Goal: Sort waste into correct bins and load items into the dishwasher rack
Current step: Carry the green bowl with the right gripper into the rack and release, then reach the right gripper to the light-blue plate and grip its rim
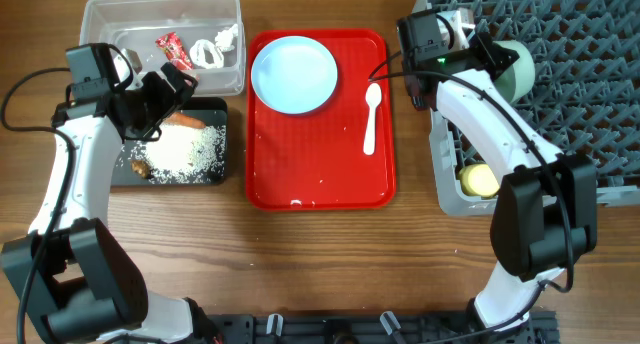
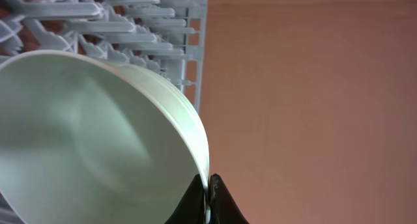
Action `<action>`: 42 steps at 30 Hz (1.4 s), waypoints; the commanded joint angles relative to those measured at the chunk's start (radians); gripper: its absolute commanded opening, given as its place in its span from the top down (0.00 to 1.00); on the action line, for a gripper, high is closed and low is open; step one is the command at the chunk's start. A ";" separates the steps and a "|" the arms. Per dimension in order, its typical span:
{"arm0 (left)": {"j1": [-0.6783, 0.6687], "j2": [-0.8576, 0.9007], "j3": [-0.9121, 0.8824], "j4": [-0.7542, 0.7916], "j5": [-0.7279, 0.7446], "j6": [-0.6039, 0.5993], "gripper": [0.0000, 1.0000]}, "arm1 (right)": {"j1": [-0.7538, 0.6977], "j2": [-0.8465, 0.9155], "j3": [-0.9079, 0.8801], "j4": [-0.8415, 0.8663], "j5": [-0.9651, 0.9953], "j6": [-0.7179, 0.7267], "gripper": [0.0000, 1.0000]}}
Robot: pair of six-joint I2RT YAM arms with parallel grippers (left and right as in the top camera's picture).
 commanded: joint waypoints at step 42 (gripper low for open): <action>0.003 -0.016 -0.003 0.004 0.005 0.005 0.00 | 0.262 -0.072 0.039 0.140 -0.352 -0.076 0.00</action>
